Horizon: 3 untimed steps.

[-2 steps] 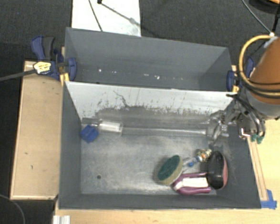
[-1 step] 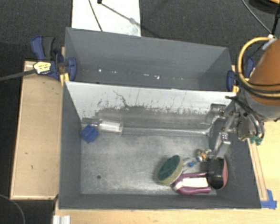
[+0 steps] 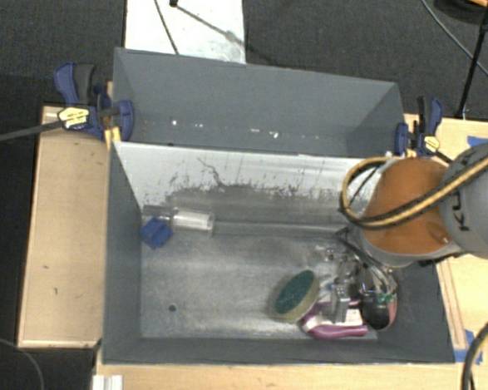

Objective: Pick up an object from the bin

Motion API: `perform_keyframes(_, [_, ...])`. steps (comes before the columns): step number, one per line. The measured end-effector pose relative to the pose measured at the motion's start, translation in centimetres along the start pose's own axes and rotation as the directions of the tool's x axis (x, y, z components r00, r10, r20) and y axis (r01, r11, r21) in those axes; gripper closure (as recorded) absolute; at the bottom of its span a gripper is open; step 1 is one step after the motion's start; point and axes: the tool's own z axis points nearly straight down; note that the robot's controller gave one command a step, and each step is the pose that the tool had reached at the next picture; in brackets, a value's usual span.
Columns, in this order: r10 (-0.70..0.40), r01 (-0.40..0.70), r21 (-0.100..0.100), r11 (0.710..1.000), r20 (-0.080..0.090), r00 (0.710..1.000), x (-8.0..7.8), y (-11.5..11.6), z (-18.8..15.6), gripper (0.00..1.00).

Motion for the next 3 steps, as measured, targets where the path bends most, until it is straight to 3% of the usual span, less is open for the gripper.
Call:
perform_keyframes(1, [-0.077,0.077,0.005,0.997,0.013,0.997,-0.4,-2.2,-6.0,0.0])
perform_keyframes(2, [-0.321,0.321,0.003,0.947,0.004,0.947,-0.3,2.7,1.2,0.0])
perform_keyframes(3, [-0.319,0.319,0.005,0.948,0.009,0.948,-0.5,2.7,1.1,1.0])
